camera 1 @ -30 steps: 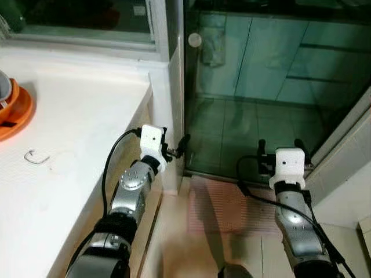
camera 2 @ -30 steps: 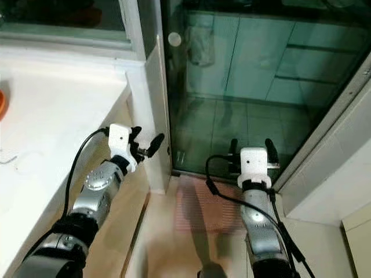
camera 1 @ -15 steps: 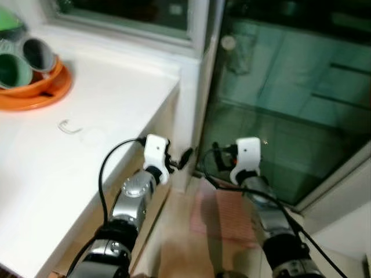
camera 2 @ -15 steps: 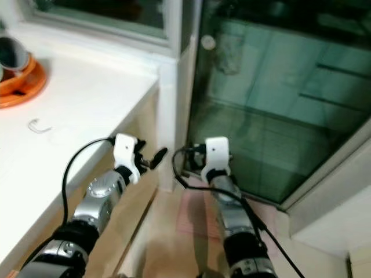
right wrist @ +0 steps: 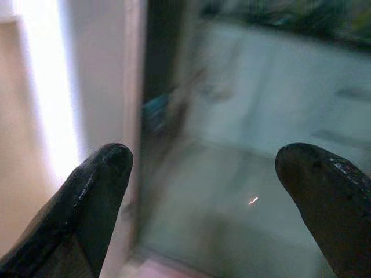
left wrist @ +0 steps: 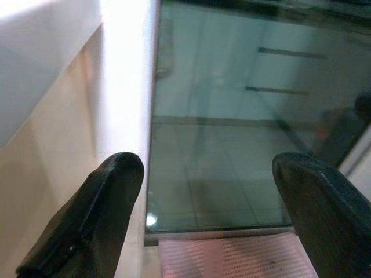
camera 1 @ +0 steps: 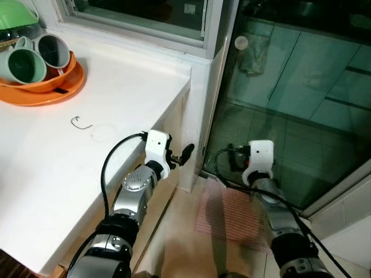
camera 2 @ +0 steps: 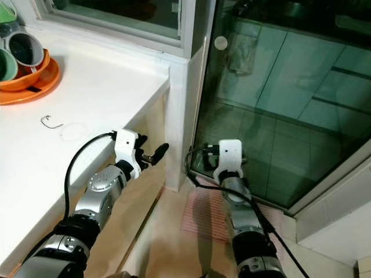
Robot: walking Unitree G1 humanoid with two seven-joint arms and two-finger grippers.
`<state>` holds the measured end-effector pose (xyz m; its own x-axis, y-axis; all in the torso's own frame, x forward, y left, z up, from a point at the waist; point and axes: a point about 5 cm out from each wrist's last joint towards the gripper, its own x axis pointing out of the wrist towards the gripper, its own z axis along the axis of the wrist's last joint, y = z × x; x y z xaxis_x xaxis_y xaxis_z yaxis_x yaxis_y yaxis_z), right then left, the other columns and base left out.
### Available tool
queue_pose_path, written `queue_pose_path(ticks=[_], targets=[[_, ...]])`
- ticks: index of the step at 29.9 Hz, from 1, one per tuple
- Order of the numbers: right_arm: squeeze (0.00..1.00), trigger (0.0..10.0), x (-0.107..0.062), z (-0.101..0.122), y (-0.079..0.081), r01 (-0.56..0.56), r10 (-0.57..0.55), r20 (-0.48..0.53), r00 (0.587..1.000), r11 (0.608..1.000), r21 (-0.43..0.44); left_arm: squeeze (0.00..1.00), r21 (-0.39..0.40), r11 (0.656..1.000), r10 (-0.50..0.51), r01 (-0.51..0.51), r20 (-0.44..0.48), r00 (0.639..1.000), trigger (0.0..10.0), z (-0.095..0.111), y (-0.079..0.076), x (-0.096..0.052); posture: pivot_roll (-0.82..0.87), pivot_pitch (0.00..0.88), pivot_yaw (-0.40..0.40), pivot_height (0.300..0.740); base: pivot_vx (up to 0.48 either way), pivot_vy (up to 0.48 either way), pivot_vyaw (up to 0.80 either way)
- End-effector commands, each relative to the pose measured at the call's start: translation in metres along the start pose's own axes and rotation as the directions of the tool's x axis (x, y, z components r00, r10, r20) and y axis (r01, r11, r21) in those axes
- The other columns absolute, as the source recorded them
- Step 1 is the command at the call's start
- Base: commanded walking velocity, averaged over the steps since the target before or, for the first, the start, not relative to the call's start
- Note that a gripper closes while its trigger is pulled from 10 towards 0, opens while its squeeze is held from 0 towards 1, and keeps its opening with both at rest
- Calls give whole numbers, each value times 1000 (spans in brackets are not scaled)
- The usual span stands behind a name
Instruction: Restocking fridge
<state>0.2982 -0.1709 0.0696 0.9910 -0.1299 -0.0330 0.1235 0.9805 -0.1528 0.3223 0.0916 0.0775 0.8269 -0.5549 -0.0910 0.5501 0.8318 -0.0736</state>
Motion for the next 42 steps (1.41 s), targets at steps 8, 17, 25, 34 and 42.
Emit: queue_pose_path(ticks=[8,17,25,34,42], targets=[[0,10000,-26,-7,-30,130,-130,-4,992,990,46,0,38,999,20,-20,3,1000,10000,2,0,-8,-58,0,29,740,0,0,0],[0,10000,-61,-6,-45,85,-82,-69,994,996,38,0,56,995,-72,79,-115,991,10000,-9,10,-75,-61,0,9,740,0,0,0],[0,10000,-50,6,-31,33,-31,-40,999,998,59,0,11,998,57,-57,-60,997,10000,0,11,-63,-53,0,3,740,0,0,0],[0,10000,-41,3,-29,17,-15,-66,998,1000,25,0,66,996,69,-67,-32,997,10000,10,6,-41,-73,0,14,740,0,0,0],[0,10000,-37,-1,-27,18,-16,-85,996,1000,25,0,66,995,82,-79,-35,996,10000,11,10,-40,-75,0,18,740,0,0,0]])
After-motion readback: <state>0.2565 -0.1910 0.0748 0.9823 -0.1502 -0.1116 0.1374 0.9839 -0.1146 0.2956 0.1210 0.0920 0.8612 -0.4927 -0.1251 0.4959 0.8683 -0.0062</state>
